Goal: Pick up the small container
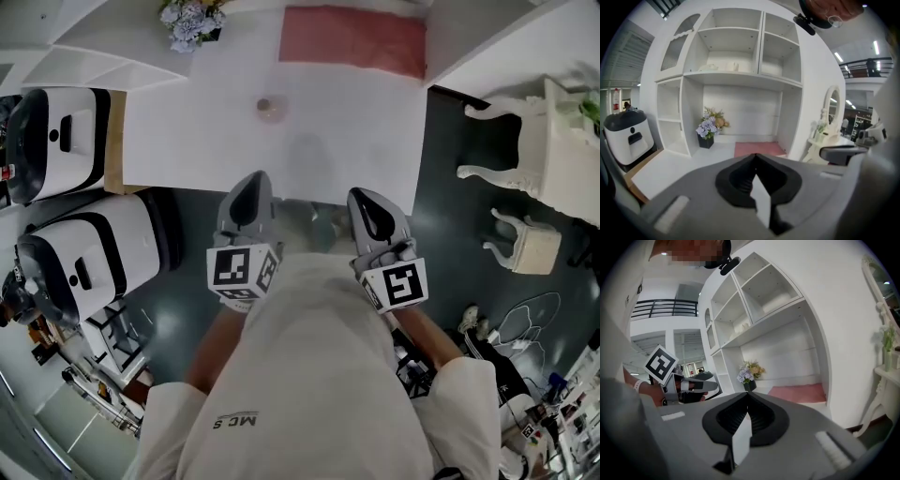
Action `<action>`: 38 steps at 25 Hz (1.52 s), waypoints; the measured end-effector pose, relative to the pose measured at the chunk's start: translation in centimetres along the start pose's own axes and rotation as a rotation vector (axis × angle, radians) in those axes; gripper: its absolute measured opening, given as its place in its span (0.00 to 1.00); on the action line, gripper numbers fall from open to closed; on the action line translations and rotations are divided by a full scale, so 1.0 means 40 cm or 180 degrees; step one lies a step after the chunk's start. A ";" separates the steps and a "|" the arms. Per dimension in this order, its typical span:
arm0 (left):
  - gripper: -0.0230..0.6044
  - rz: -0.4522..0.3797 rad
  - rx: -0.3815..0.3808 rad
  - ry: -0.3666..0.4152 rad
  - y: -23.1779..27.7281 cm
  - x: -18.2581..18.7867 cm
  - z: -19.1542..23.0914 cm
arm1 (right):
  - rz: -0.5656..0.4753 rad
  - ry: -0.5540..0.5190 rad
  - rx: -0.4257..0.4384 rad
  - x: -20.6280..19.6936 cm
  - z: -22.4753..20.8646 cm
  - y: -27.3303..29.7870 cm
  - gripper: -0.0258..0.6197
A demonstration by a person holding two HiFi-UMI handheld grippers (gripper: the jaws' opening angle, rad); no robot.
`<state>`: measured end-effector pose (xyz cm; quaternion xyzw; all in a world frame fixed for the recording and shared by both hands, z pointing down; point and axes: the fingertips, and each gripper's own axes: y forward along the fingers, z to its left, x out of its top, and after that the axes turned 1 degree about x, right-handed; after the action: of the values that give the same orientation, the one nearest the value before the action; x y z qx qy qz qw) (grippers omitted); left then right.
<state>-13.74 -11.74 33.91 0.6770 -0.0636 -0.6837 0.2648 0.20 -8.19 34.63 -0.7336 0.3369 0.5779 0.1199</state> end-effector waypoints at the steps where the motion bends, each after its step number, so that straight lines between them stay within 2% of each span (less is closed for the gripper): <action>1: 0.04 0.0021 -0.0005 0.0017 0.020 -0.003 0.009 | 0.0010 0.0013 -0.0006 -0.004 -0.009 0.016 0.03; 8: 0.04 0.0052 0.0049 0.0016 0.138 -0.047 0.089 | 0.0194 -0.0051 -0.0012 -0.070 -0.056 0.134 0.03; 11: 0.04 0.0058 0.0096 0.0137 0.174 -0.060 0.132 | 0.0157 -0.0023 -0.0060 -0.077 -0.058 0.186 0.03; 17: 0.04 0.0044 0.0133 0.0126 0.256 -0.109 0.181 | 0.0085 -0.0085 -0.0102 -0.079 -0.079 0.274 0.03; 20: 0.12 0.0103 0.0151 0.0103 0.290 -0.153 0.211 | 0.0077 -0.0132 -0.0148 -0.098 -0.082 0.304 0.03; 28: 0.21 0.0150 0.0190 -0.0001 0.373 -0.245 0.284 | 0.0124 -0.0259 -0.0204 -0.173 -0.081 0.368 0.03; 38: 0.32 0.0142 0.0101 0.0024 0.462 -0.288 0.320 | 0.0203 -0.0212 -0.0208 -0.244 -0.073 0.393 0.03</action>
<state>-21.58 -25.77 53.39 0.6821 -0.0885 -0.6741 0.2695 -8.53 -18.06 47.94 -0.7064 0.3368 0.6162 0.0885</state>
